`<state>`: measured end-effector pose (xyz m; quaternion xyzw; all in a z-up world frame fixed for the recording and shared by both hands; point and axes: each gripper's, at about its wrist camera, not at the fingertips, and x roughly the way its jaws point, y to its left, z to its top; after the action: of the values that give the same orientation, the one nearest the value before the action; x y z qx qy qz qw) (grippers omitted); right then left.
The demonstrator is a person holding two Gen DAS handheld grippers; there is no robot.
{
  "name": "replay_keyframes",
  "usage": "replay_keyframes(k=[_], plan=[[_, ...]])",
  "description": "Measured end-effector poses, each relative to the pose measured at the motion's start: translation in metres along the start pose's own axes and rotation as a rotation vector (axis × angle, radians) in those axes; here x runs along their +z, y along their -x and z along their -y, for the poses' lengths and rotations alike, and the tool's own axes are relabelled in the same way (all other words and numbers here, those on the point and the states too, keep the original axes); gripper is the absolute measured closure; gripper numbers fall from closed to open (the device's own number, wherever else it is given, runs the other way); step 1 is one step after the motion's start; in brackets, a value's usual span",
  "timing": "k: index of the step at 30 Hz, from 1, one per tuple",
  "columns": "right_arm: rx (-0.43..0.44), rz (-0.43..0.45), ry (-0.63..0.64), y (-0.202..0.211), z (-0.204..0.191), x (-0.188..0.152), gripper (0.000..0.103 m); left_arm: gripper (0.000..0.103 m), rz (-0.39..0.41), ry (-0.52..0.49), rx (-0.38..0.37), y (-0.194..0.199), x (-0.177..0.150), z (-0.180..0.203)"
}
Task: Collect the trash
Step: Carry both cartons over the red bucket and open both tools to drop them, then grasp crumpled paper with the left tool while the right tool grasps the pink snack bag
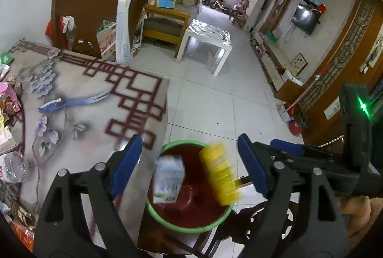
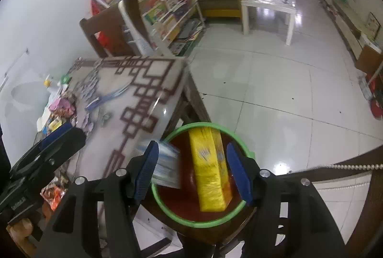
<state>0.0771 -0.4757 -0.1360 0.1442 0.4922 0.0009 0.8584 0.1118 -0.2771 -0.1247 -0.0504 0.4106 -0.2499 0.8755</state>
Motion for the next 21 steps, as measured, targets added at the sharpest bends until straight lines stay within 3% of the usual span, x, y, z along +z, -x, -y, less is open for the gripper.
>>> replay_keyframes(k=[4, 10, 14, 21], plan=[[-0.011, 0.025, -0.004, 0.009, -0.002, 0.001, 0.044, 0.02, 0.025, 0.003, -0.004, 0.009, 0.006, 0.0], [-0.007, 0.056, 0.048, 0.016, -0.035, 0.006, 0.044, 0.017, 0.087, 0.026, 0.023, 0.039, 0.014, -0.02], [0.005, 0.079, 0.121, 0.02, -0.071, 0.008, 0.038, 0.015, 0.144, 0.053, 0.074, 0.067, 0.013, -0.046], [0.067, 0.053, 0.218, 0.002, -0.137, 0.005, 0.038, 0.014, 0.206, 0.166, 0.165, 0.109, 0.002, -0.106]])
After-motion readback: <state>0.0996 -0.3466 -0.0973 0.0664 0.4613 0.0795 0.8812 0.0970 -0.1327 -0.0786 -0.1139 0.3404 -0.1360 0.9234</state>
